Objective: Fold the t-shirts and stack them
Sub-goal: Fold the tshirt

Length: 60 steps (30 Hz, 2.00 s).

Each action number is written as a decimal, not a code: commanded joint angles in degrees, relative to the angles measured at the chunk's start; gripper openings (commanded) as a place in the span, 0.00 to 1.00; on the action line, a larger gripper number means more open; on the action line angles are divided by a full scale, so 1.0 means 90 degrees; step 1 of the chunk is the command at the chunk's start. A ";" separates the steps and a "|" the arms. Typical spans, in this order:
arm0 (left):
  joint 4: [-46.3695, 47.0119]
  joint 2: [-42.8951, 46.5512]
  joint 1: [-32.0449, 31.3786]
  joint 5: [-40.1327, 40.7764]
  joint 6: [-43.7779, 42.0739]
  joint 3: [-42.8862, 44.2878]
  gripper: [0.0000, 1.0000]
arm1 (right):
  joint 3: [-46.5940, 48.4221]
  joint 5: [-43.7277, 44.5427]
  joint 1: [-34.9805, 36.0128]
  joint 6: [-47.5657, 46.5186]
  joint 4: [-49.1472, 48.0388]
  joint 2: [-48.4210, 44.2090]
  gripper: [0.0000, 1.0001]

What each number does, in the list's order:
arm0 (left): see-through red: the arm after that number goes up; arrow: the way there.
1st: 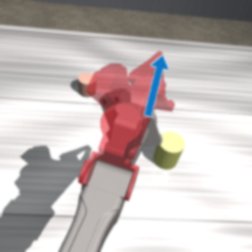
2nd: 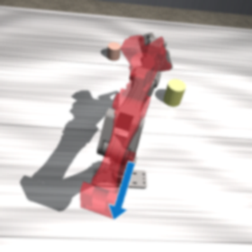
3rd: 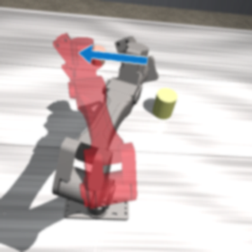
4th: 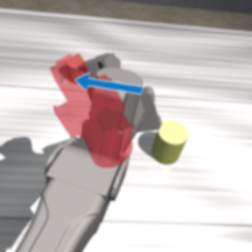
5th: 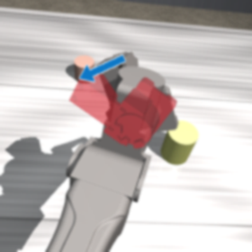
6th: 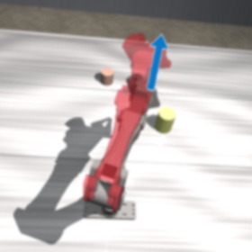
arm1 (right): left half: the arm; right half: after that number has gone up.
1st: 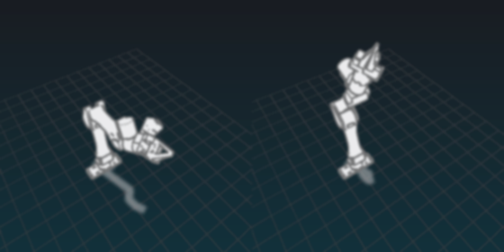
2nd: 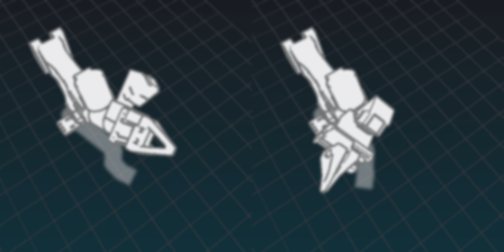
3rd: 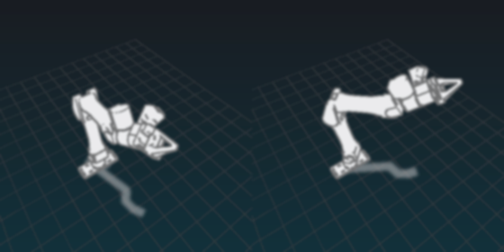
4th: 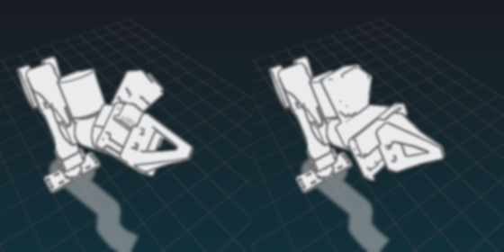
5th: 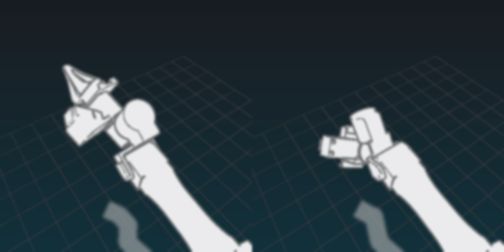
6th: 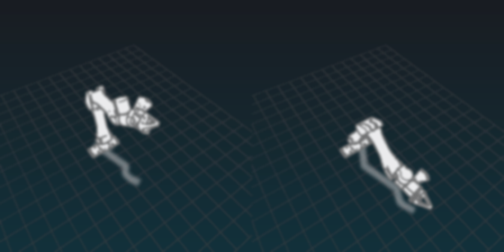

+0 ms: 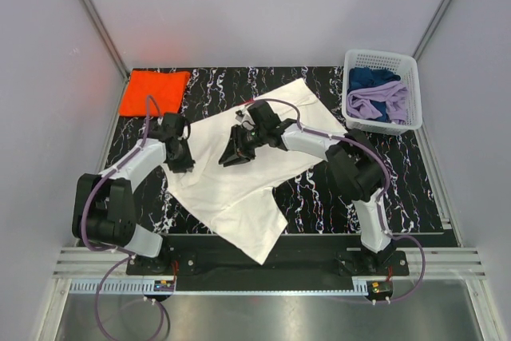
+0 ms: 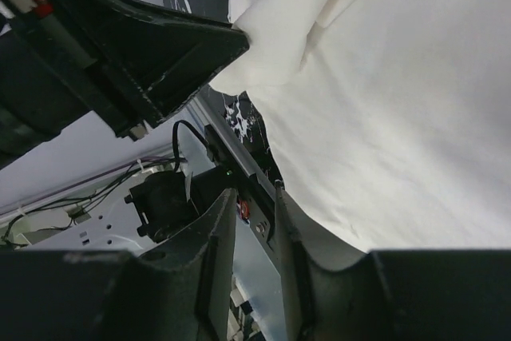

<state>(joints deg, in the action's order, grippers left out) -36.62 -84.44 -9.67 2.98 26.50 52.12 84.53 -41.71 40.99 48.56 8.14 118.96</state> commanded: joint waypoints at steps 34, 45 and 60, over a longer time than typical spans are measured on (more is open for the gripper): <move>0.0495 -0.0862 0.1036 -0.0165 -0.0669 0.0801 0.13 | 0.2179 0.0699 0.0494 0.1685 -0.0222 0.2378 0.36; 0.0495 -0.0744 0.1036 -0.0195 -0.0650 0.0762 0.13 | 0.2404 0.1022 0.0494 0.1880 -0.0123 0.2564 0.34; 0.0514 -0.0676 0.1055 -0.0244 -0.0601 0.0772 0.12 | 0.2805 0.1343 0.0572 0.1842 0.0510 0.2740 0.27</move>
<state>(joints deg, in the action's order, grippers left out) -34.11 -92.73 -0.43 1.87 20.99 59.11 107.39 -32.34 45.19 65.41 9.93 143.09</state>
